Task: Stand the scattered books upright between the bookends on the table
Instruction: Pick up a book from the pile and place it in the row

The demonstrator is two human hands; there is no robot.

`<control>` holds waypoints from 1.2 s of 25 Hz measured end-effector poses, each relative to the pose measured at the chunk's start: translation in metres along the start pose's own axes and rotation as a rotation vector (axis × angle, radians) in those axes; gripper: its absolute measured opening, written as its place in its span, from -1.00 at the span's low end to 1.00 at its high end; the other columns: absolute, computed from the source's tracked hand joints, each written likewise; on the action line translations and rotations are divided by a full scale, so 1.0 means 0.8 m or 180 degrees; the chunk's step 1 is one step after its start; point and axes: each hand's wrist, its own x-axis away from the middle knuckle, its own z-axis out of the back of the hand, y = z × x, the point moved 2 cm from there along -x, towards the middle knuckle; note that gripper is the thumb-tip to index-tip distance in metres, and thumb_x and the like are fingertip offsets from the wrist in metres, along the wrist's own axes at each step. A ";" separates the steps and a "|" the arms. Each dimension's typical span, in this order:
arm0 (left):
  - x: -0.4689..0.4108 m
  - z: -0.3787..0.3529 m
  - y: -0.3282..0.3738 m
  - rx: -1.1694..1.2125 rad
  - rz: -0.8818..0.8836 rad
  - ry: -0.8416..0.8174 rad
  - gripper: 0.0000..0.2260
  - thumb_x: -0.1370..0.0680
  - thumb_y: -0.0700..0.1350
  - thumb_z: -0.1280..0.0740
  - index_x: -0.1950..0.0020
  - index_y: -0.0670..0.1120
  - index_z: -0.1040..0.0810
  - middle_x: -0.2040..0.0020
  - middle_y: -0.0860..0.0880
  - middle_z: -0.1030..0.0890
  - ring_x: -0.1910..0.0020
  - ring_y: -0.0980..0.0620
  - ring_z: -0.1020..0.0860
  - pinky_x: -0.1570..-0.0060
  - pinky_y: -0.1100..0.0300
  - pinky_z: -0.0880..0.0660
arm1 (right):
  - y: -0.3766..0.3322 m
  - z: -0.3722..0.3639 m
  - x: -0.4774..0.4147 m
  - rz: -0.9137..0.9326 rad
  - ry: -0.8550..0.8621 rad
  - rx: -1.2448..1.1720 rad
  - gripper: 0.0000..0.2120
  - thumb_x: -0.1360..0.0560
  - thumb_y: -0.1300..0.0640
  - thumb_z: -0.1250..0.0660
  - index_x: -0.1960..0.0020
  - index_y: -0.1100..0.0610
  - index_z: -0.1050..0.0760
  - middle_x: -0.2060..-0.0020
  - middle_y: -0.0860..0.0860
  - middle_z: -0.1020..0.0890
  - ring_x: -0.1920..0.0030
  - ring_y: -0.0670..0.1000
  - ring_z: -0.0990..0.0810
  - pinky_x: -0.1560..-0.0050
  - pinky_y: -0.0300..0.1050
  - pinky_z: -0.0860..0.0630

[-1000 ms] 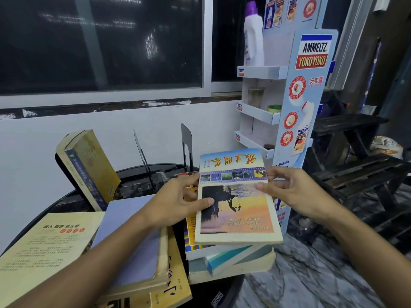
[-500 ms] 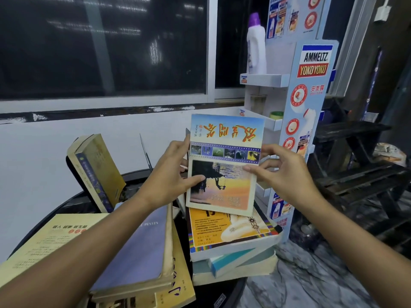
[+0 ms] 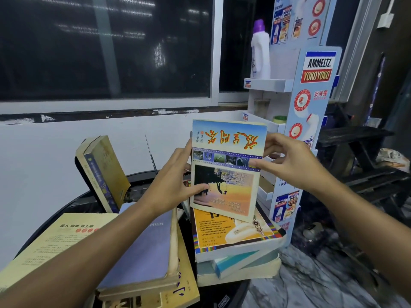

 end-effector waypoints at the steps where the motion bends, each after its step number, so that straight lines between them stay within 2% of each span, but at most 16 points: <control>1: 0.001 -0.001 0.000 0.0005 0.0020 -0.0021 0.00 -0.44 0.06 -0.54 -0.64 0.19 0.10 -0.35 0.12 -0.37 -0.17 0.20 -0.56 -0.04 0.28 -0.63 | -0.002 0.002 -0.004 -0.0050 -0.0038 -0.0113 -0.50 -0.33 -0.14 -0.49 -0.19 -0.02 -0.48 0.01 -0.12 -0.68 0.01 -0.15 -0.67 0.07 -0.25 -0.66; 5: 0.001 -0.003 0.000 0.0102 0.0078 -0.0086 0.03 -0.43 0.06 -0.55 -0.64 0.21 0.14 -0.35 0.11 -0.39 -0.14 0.16 -0.57 0.13 0.38 -0.60 | -0.009 0.001 -0.011 -0.0281 -0.0133 -0.0551 -0.60 -0.38 -0.01 -0.50 -0.13 0.09 -0.48 0.05 0.03 -0.72 0.08 -0.02 -0.74 0.21 -0.03 -0.71; 9: 0.001 0.005 -0.003 0.0064 0.0071 -0.0042 0.02 -0.43 0.05 -0.56 -0.64 0.18 0.10 -0.34 0.09 -0.39 -0.13 0.15 -0.57 0.12 0.36 -0.61 | -0.031 -0.004 -0.014 -0.0302 -0.0238 -0.0591 -0.65 -0.39 0.06 -0.50 -0.10 0.09 -0.46 0.03 0.02 -0.72 0.07 -0.05 -0.74 0.27 0.02 -0.71; 13: 0.004 0.031 -0.011 0.0047 0.0124 -0.0013 -0.02 -0.43 0.04 -0.56 -0.63 0.17 0.04 -0.37 0.09 -0.41 -0.15 0.11 -0.58 0.02 0.23 -0.66 | -0.068 -0.020 -0.023 -0.0091 -0.0299 -0.0468 -0.68 -0.44 0.12 -0.50 -0.08 0.15 -0.43 0.07 0.02 -0.69 0.11 -0.08 -0.73 0.36 -0.08 -0.68; 16: 0.013 0.063 -0.025 -0.0268 0.0183 0.0025 -0.09 -0.44 0.05 -0.55 -0.62 0.16 -0.04 -0.39 0.08 -0.40 -0.18 0.17 -0.53 -0.05 0.26 -0.63 | -0.096 -0.046 -0.038 0.0079 -0.0289 -0.0352 -0.69 -0.46 0.13 -0.51 -0.06 0.16 -0.42 0.10 0.03 -0.66 0.15 -0.09 -0.72 0.40 -0.14 -0.65; 19: 0.027 0.098 -0.051 -0.0806 0.0374 0.0026 -0.09 -0.46 0.09 -0.53 -0.64 0.09 -0.03 -0.45 0.05 -0.35 -0.33 0.16 -0.43 -0.28 0.17 -0.49 | -0.120 -0.080 -0.054 0.0200 -0.0276 -0.0105 -0.70 -0.47 0.10 -0.50 -0.05 0.13 -0.41 0.09 0.00 -0.63 0.14 -0.01 -0.71 0.36 -0.09 -0.67; 22: 0.040 0.128 -0.071 -0.1144 0.0620 0.0135 -0.16 -0.50 0.03 -0.50 -0.64 0.01 -0.09 -0.53 0.01 -0.27 -0.49 0.06 -0.27 -0.36 0.24 -0.26 | -0.141 -0.111 -0.067 0.0222 -0.0178 0.0042 -0.72 -0.50 0.08 -0.48 -0.04 0.09 -0.39 0.12 -0.12 -0.58 0.07 -0.02 -0.68 0.26 -0.02 -0.70; 24: 0.046 0.148 -0.087 -0.1325 0.0768 0.0240 -0.18 -0.50 0.01 -0.51 -0.63 -0.01 -0.12 -0.58 0.01 -0.22 -0.55 0.04 -0.19 -0.43 0.16 -0.23 | -0.157 -0.130 -0.075 0.0224 -0.0105 0.0064 -0.72 -0.52 0.08 -0.46 -0.05 0.08 -0.38 0.11 -0.15 -0.56 0.06 -0.07 -0.65 0.26 -0.10 -0.69; 27: 0.051 0.175 -0.121 -0.1591 0.0950 0.0294 -0.14 -0.47 0.02 -0.54 -0.63 -0.07 -0.14 -0.62 -0.01 -0.17 -0.60 -0.01 -0.13 -0.53 -0.07 -0.25 | -0.175 -0.161 -0.089 0.0218 -0.0028 0.0116 -0.72 -0.53 0.09 -0.45 -0.09 0.07 -0.36 -0.02 -0.11 -0.54 0.01 -0.07 -0.60 0.27 -0.22 -0.63; 29: 0.053 0.190 -0.139 -0.1770 0.1013 0.0314 -0.12 -0.46 0.03 -0.55 -0.64 -0.08 -0.13 -0.63 -0.02 -0.16 -0.60 -0.04 -0.15 -0.53 -0.03 -0.24 | -0.183 -0.184 -0.098 0.0211 0.0016 0.0144 -0.72 -0.54 0.08 -0.45 -0.10 0.06 -0.36 -0.04 -0.10 -0.55 0.00 -0.07 -0.61 0.28 -0.22 -0.63; 30: 0.054 0.195 -0.145 -0.1837 0.1043 0.0313 -0.11 -0.46 0.03 -0.55 -0.64 -0.07 -0.12 -0.64 -0.03 -0.14 -0.60 -0.05 -0.14 -0.52 0.00 -0.21 | -0.185 -0.195 -0.101 0.0209 0.0046 0.0177 -0.72 -0.54 0.08 -0.45 -0.10 0.06 -0.36 -0.06 -0.08 -0.58 -0.01 -0.05 -0.63 0.24 -0.14 -0.67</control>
